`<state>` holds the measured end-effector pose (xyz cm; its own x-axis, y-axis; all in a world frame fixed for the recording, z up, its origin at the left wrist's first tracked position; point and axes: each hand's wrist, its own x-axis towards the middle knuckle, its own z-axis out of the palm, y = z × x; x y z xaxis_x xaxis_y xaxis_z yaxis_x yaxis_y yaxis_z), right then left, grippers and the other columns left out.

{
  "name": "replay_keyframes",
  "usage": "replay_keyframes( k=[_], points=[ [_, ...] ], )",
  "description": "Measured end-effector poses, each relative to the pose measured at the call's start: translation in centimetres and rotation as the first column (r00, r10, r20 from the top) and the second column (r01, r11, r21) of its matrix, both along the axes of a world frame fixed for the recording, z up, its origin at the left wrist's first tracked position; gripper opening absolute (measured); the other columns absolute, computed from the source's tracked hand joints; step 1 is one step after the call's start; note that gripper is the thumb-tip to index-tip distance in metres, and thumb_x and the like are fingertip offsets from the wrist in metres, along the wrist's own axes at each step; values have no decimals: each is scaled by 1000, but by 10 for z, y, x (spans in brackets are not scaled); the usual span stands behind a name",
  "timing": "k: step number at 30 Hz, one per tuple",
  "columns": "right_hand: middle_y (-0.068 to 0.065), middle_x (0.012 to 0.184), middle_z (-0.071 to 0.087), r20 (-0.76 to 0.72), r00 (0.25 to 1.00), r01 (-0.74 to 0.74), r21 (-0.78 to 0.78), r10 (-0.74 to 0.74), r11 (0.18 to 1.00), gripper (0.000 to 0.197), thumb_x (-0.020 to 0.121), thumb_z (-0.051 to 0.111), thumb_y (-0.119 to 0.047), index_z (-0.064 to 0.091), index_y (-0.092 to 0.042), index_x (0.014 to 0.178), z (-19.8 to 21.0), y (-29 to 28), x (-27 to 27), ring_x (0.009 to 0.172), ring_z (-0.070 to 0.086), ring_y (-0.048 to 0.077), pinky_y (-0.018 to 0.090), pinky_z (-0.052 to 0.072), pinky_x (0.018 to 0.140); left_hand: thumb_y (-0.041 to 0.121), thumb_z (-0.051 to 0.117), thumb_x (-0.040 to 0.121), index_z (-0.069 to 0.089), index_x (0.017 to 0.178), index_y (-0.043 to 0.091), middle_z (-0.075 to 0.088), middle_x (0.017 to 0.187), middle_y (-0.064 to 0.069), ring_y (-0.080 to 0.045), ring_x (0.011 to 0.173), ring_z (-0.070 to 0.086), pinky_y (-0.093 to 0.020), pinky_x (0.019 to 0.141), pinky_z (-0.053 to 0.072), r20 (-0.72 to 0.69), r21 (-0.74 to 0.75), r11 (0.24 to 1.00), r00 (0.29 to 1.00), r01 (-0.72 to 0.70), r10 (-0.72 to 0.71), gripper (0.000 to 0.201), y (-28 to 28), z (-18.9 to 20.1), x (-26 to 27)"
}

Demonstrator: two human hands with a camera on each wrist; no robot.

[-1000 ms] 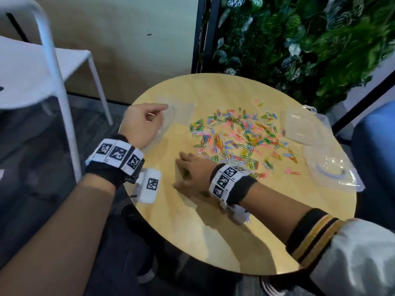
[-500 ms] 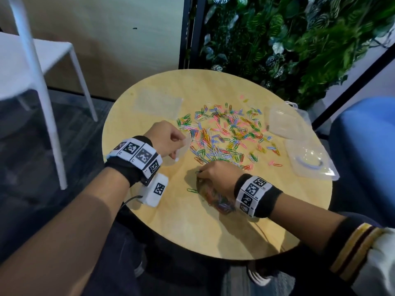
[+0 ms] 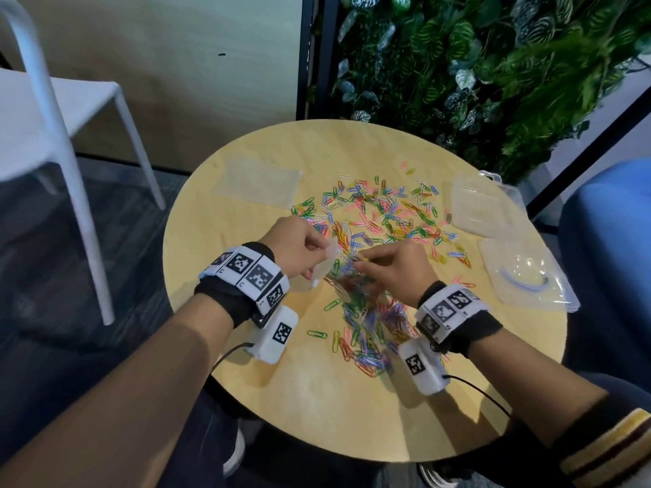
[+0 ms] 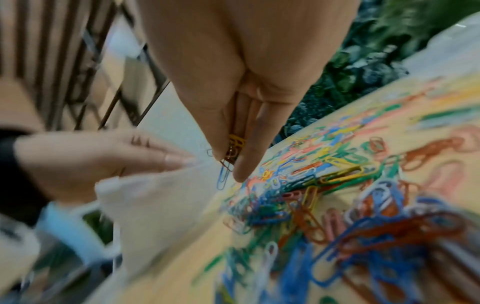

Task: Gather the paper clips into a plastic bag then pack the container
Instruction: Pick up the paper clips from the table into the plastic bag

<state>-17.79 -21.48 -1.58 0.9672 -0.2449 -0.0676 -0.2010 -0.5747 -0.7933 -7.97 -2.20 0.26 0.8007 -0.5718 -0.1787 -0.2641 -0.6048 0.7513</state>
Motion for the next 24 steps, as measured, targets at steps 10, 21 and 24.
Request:
replay_keyframes(
  k=[10, 21, 24],
  points=[
    [17, 89, 69, -31, 991, 105, 786, -131, 609, 27, 88, 65, -4, 63, 18, 105, 31, -26, -11, 89, 68, 24, 23, 58, 76, 11, 67, 92, 70, 113, 6, 71, 76, -8, -20, 58, 73, -17, 56, 55, -134, -187, 980, 990, -62, 37, 22, -20, 5, -13],
    [-10, 55, 66, -80, 992, 121, 424, -96, 897, 43, 80, 64, 16, 69, -25, 66, 17, -3, -7, 69, 64, 21, 41, 55, 82, 6, 65, 92, 64, 126, 12, 71, 89, -15, -25, 68, 75, -34, 74, 62, -137, -315, 949, 990, -17, -27, 35, -49, -5, -25],
    [5, 59, 67, -117, 987, 148, 451, -107, 880, 21, 81, 65, 14, 66, -7, 79, 16, -7, -6, 67, 67, 25, 48, 57, 85, 2, 64, 92, 56, 135, 15, 67, 85, -16, -24, 65, 73, -27, 66, 60, -101, -364, 930, 991, 45, -87, 46, -49, -3, -31]
  ],
)
